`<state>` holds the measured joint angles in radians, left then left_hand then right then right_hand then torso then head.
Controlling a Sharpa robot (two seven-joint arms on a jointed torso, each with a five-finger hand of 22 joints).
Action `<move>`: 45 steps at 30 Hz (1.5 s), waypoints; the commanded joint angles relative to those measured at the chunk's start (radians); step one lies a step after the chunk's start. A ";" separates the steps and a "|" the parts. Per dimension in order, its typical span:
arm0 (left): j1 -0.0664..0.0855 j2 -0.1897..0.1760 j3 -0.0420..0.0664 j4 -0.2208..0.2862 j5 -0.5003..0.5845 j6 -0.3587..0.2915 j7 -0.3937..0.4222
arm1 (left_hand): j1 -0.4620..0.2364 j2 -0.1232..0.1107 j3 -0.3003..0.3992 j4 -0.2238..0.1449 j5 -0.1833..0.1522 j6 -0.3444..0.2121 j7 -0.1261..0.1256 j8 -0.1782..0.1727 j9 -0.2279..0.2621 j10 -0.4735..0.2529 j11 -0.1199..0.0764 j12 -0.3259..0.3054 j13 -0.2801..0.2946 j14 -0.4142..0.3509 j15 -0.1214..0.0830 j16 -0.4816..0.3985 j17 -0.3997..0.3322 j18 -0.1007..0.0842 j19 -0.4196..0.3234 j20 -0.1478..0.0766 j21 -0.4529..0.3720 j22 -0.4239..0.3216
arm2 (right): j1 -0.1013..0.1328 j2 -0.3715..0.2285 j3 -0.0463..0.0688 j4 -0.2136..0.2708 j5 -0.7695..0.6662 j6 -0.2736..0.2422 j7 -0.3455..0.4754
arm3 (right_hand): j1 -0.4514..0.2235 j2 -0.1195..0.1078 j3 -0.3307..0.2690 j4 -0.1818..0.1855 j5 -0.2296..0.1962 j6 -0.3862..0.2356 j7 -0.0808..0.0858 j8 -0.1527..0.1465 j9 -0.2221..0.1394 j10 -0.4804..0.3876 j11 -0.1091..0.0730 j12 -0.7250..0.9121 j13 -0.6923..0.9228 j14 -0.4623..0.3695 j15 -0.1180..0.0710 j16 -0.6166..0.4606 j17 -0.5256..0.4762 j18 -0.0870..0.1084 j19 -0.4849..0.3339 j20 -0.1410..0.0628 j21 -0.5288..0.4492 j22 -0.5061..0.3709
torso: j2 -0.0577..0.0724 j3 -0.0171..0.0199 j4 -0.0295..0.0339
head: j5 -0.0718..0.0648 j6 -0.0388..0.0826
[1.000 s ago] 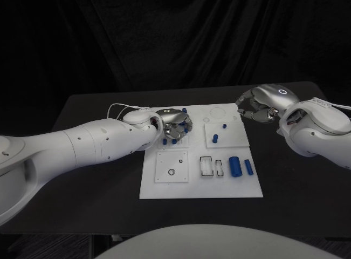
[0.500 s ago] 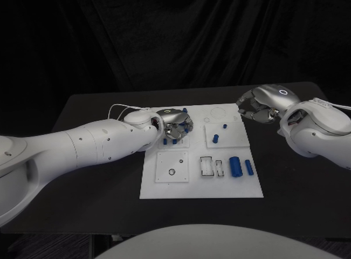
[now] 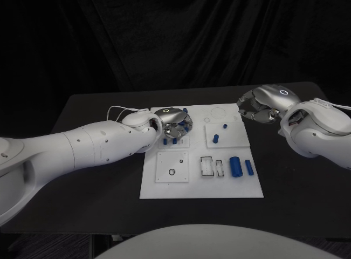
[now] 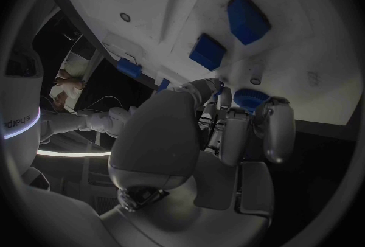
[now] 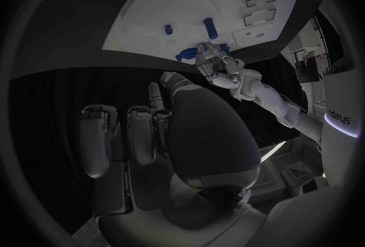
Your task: Assemble the parts on the task board
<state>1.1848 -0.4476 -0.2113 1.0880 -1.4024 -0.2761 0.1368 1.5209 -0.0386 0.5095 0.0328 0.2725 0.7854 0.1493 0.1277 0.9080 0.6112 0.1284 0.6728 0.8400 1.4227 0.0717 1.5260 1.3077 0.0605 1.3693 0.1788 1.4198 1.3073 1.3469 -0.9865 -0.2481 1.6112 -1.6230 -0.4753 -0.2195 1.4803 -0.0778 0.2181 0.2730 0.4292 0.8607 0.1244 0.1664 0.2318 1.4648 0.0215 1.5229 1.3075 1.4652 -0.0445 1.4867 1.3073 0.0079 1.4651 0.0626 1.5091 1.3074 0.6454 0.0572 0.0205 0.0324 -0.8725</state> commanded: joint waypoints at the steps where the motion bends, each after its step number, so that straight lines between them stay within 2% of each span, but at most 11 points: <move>1: -0.001 -0.013 0.001 0.020 -0.001 -0.067 0.011 | -0.003 0.010 -0.001 -0.007 0.006 0.009 0.003 0.007 0.002 0.011 0.000 0.004 -0.001 -0.005 -0.005 -0.001 0.060 -0.004 0.005 -0.001 0.001 0.190 | -0.002 -0.003 0.001 0.002 -0.004 0.005 -0.008 | -0.011 0.002 0.006 0.000 0.004 0.007 -0.001 0.001 -0.001 0.052 0.007 -0.004 0.206 0.083 0.005 -0.003 0.192 0.010 0.069 0.008 -0.005 0.239 | 0.000 -0.0007 0.0009 | -0.002 0.000; 6: 0.002 -0.048 0.002 0.069 -0.001 -0.111 0.016 | -0.005 0.009 -0.003 -0.008 0.008 0.012 0.005 0.010 0.003 0.014 0.001 0.004 -0.004 -0.008 -0.005 -0.003 0.054 -0.004 0.004 -0.002 0.001 0.189 | -0.002 -0.005 0.001 0.001 -0.004 0.008 -0.008 | -0.011 0.002 0.006 0.000 0.004 0.007 -0.001 0.001 -0.001 0.052 0.007 -0.004 0.206 0.083 0.005 -0.003 0.192 0.010 0.069 0.008 -0.005 0.239 | 0.000 -0.0009 0.0009 | -0.002 0.000; 10: 0.023 -0.099 0.007 0.136 -0.001 -0.143 0.013 | -0.008 0.006 -0.003 -0.008 0.010 0.014 0.005 0.011 0.003 0.014 0.001 -0.002 -0.010 -0.013 -0.005 -0.006 0.045 -0.003 -0.001 -0.003 -0.004 0.187 | -0.002 -0.004 0.001 0.000 -0.004 0.011 -0.008 | -0.011 0.002 0.006 0.000 0.004 0.007 -0.001 0.001 -0.001 0.052 0.007 -0.004 0.206 0.083 0.005 -0.003 0.192 0.010 0.069 0.008 -0.005 0.239 | -0.002 -0.0006 -0.0007 | -0.001 0.000; 13: 0.043 -0.136 0.008 0.176 -0.001 -0.136 0.007 | -0.011 0.003 -0.001 -0.008 0.011 0.018 0.005 0.014 0.003 0.020 0.001 -0.010 -0.021 -0.011 -0.006 -0.007 0.044 -0.004 0.004 -0.003 -0.001 0.188 | -0.002 -0.004 0.001 -0.002 0.001 0.012 -0.007 | -0.011 0.002 0.007 0.000 0.004 0.007 -0.001 0.001 -0.001 0.051 0.007 -0.005 0.205 0.082 0.005 -0.005 0.190 0.011 0.069 0.008 -0.007 0.239 | -0.002 -0.0002 -0.0007 | -0.001 0.000; 16: 0.056 -0.173 0.008 0.211 -0.001 -0.123 0.004 | -0.012 0.002 -0.001 -0.009 0.009 0.018 0.004 0.014 0.003 0.021 0.000 -0.013 -0.025 -0.014 -0.006 -0.009 0.039 -0.002 0.000 -0.004 -0.005 0.186 | -0.002 -0.003 0.001 -0.004 0.007 0.014 -0.007 | -0.011 0.002 0.007 0.000 0.004 0.007 -0.001 0.001 -0.002 0.050 0.007 -0.006 0.204 0.082 0.005 -0.005 0.190 0.011 0.068 0.008 -0.008 0.238 | -0.002 0.0002 0.0002 | 0.001 0.000; 22: 0.065 -0.223 0.003 0.242 -0.001 -0.093 -0.007 | -0.016 -0.002 -0.001 -0.010 0.003 0.015 0.001 0.012 0.000 0.033 -0.005 -0.016 -0.034 -0.015 -0.012 -0.011 0.035 -0.002 -0.001 -0.007 -0.007 0.186 | -0.003 -0.003 0.001 -0.007 0.011 0.016 -0.005 | -0.011 0.002 0.007 0.000 0.004 0.007 -0.001 0.001 -0.002 0.050 0.007 -0.006 0.204 0.082 0.005 -0.006 0.190 0.011 0.068 0.008 -0.008 0.238 | -0.003 0.0011 0.0014 | 0.006 0.000; 27: 0.062 -0.233 0.001 0.236 -0.001 -0.060 -0.017 | -0.018 -0.003 -0.001 -0.010 0.004 0.012 0.001 0.010 -0.001 0.034 -0.005 -0.018 -0.037 -0.018 -0.013 -0.013 0.029 -0.001 -0.002 -0.008 -0.009 0.185 | -0.006 -0.004 0.001 -0.007 0.012 0.018 -0.003 | -0.011 0.002 0.007 0.000 0.004 0.007 -0.001 0.001 -0.002 0.050 0.007 -0.006 0.204 0.082 0.005 -0.006 0.190 0.011 0.068 0.008 -0.008 0.238 | -0.001 0.0012 0.0002 | 0.008 0.000; 31: 0.046 -0.228 0.000 0.216 -0.001 -0.043 -0.018 | -0.021 -0.005 -0.001 -0.009 0.004 0.009 0.003 0.007 -0.004 0.034 -0.005 -0.021 -0.040 -0.022 -0.014 -0.015 0.023 -0.001 -0.003 -0.010 -0.010 0.185 | -0.009 -0.004 0.001 -0.007 0.013 0.020 -0.003 | -0.011 0.002 0.008 0.000 0.004 0.007 -0.001 0.001 -0.002 0.049 0.007 -0.007 0.203 0.082 0.005 -0.007 0.189 0.011 0.068 0.008 -0.009 0.238 | -0.002 0.0018 0.0028 | 0.007 0.000; 37: 0.025 -0.215 0.000 0.194 -0.001 -0.034 -0.016 | -0.022 -0.005 0.000 -0.008 0.003 0.007 0.003 0.006 -0.005 0.035 -0.005 -0.022 -0.042 -0.023 -0.015 -0.016 0.021 -0.001 -0.004 -0.010 -0.011 0.184 | -0.010 -0.006 0.001 -0.007 0.013 0.022 -0.003 | -0.011 0.002 0.008 0.000 0.004 0.007 -0.001 0.001 -0.002 0.049 0.007 -0.007 0.203 0.082 0.005 -0.007 0.189 0.011 0.068 0.008 -0.009 0.238 | 0.001 -0.0013 0.0052 | 0.002 0.000; 41: 0.018 -0.207 0.000 0.183 -0.001 -0.028 -0.018 | -0.023 -0.006 0.000 -0.008 0.003 0.006 0.004 0.005 -0.006 0.035 -0.006 -0.022 -0.043 -0.024 -0.015 -0.017 0.020 -0.001 -0.004 -0.011 -0.011 0.184 | -0.010 -0.007 0.001 -0.007 0.013 0.023 -0.004 | -0.011 0.002 0.008 0.000 0.004 0.007 -0.001 0.001 -0.002 0.049 0.007 -0.007 0.203 0.082 0.005 -0.007 0.189 0.011 0.068 0.008 -0.009 0.238 | 0.001 -0.0026 0.0000 | 0.006 0.000; 45: 0.013 -0.197 0.000 0.168 -0.001 -0.023 -0.021 | -0.024 -0.005 0.000 -0.008 0.002 0.005 0.004 0.004 -0.007 0.036 -0.006 -0.023 -0.044 -0.026 -0.015 -0.018 0.016 -0.001 -0.004 -0.011 -0.012 0.184 | -0.010 -0.007 0.001 -0.007 0.013 0.023 -0.004 | -0.011 0.002 0.008 0.000 0.004 0.007 -0.001 0.001 -0.002 0.049 0.007 -0.007 0.203 0.082 0.005 -0.007 0.189 0.011 0.068 0.008 -0.009 0.238 | 0.001 -0.0022 -0.0011 | 0.007 0.000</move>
<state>1.1995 -0.6485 -0.2121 1.2586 -1.4032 -0.3171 0.1154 1.5073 -0.0440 0.5108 0.0259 0.2773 0.7987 0.1554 0.1374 0.9015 0.6415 0.1233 0.6569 0.7961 1.4043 0.0534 1.5139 1.3077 0.0611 1.3653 0.1750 1.4114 1.3073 1.3393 -0.9923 -0.2482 1.6037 -1.6082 -0.4587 -0.2190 1.4803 -0.0777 0.2181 0.2729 0.4291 0.8607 0.1244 0.1664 0.2308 1.4648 0.0215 1.5229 1.3075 1.4651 -0.0445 1.4867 1.3073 0.0079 1.4650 0.0626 1.5044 1.3078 0.6458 0.0556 0.0216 0.0387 -0.8725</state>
